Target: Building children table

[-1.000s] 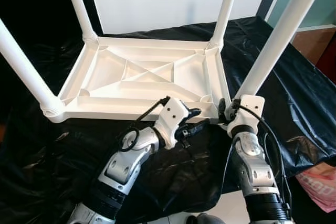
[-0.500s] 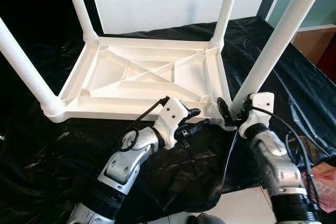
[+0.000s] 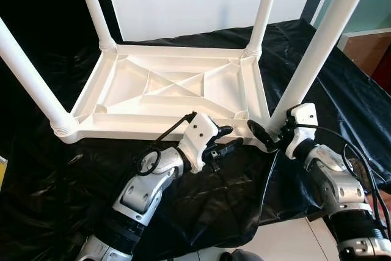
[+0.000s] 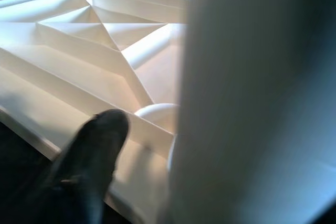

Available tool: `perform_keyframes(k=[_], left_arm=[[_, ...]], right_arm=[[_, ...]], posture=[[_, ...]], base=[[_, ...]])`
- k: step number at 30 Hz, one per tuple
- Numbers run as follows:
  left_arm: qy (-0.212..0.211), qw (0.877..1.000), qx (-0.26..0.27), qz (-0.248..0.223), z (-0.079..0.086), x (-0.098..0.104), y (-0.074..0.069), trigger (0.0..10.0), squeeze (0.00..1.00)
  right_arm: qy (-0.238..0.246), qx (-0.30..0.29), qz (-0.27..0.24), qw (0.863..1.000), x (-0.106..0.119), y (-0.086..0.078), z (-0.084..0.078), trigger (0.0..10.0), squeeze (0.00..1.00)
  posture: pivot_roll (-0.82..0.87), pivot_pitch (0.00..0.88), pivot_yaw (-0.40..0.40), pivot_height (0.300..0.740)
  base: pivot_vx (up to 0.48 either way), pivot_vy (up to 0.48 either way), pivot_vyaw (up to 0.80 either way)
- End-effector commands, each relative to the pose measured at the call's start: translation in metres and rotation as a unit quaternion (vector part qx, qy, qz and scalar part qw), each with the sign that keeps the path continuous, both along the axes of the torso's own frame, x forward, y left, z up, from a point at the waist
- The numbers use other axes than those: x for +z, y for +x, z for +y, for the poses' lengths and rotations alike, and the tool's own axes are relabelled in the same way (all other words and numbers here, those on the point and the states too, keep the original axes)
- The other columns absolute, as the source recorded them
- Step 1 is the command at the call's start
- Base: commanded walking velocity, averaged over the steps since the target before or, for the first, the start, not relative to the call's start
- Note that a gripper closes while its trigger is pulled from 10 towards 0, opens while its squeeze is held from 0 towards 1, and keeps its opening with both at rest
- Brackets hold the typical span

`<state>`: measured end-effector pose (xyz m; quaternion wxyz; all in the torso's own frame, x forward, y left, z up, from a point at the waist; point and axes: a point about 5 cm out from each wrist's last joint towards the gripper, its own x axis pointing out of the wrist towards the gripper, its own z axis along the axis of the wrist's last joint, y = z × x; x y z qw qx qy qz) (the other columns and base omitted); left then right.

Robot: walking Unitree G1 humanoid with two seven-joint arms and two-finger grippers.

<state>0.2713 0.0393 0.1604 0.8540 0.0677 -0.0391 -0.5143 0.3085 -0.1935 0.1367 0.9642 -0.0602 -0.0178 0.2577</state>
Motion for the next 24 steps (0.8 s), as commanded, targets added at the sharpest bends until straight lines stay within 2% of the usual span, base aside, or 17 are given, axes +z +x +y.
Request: perform_keyframes(k=[1,13,14,15,24], left_arm=[[0.007,1.0,-0.028,0.005,0.0,-0.001,-0.002,10.0,0.0],[0.005,1.0,-0.023,0.007,0.001,-0.001,-0.001,10.0,0.0],[0.004,1.0,-0.022,0.009,0.001,-0.001,-0.001,10.0,0.0],[0.003,1.0,-0.023,0.009,0.001,-0.001,-0.001,10.0,0.0],[0.004,1.0,-0.023,0.012,0.002,-0.003,-0.001,10.0,0.0]], right_arm=[[-0.011,0.023,0.01,1.0,-0.006,0.001,0.004,0.0,0.0],[-0.019,0.023,0.014,0.999,-0.014,-0.002,0.001,0.0,0.0],[-0.02,0.017,0.014,1.0,-0.014,-0.002,0.0,4.6,0.0],[-0.018,0.01,0.013,1.0,-0.014,-0.002,-0.001,10.0,0.0],[-0.01,-0.045,0.009,0.999,-0.018,-0.001,0.0,10.0,0.0]], posture=[[0.02,0.072,0.002,0.74],[0.01,0.08,0.006,0.74],[0.02,0.081,0.006,0.74],[0.01,0.082,0.006,0.74],[0.0,0.086,0.009,0.74]], base=[[0.0,0.0,0.0],[0.0,0.0,0.0],[0.0,0.0,0.0],[0.0,0.0,0.0],[0.0,0.0,0.0]])
